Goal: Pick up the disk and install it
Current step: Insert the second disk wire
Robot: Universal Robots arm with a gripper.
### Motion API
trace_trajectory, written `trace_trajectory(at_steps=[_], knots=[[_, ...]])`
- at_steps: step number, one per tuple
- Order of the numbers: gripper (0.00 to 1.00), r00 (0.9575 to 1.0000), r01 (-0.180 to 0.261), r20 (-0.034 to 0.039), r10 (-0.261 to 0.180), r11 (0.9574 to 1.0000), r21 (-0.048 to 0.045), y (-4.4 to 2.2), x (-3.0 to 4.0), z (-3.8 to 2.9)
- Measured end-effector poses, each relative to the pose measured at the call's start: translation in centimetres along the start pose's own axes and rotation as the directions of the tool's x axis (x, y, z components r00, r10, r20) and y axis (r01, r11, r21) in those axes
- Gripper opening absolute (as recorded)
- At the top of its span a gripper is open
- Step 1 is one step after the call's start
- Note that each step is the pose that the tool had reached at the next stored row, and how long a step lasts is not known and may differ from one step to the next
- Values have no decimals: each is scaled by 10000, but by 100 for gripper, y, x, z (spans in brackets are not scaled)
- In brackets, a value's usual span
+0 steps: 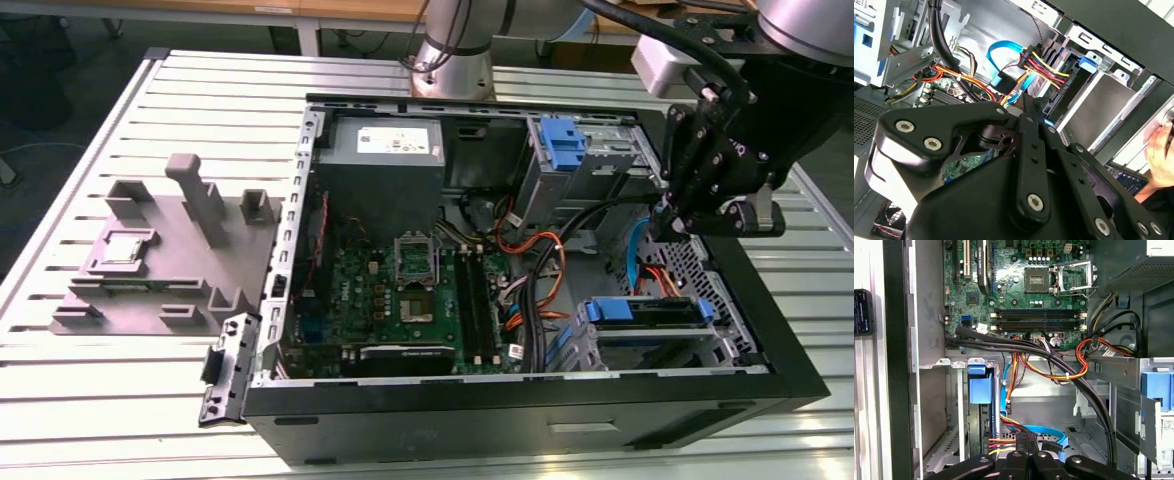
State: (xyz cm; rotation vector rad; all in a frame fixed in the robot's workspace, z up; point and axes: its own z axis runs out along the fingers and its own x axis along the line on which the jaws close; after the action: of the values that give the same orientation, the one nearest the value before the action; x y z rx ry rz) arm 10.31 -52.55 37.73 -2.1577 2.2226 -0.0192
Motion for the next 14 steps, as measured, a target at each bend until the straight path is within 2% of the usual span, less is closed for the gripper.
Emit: trace_trajectory(at_steps=[7, 14], knots=[[10, 10000, 0, -1, 0, 10000, 0, 1, -39, -1], [10, 10000, 0, -1, 0, 10000, 0, 2, -118, -15]])
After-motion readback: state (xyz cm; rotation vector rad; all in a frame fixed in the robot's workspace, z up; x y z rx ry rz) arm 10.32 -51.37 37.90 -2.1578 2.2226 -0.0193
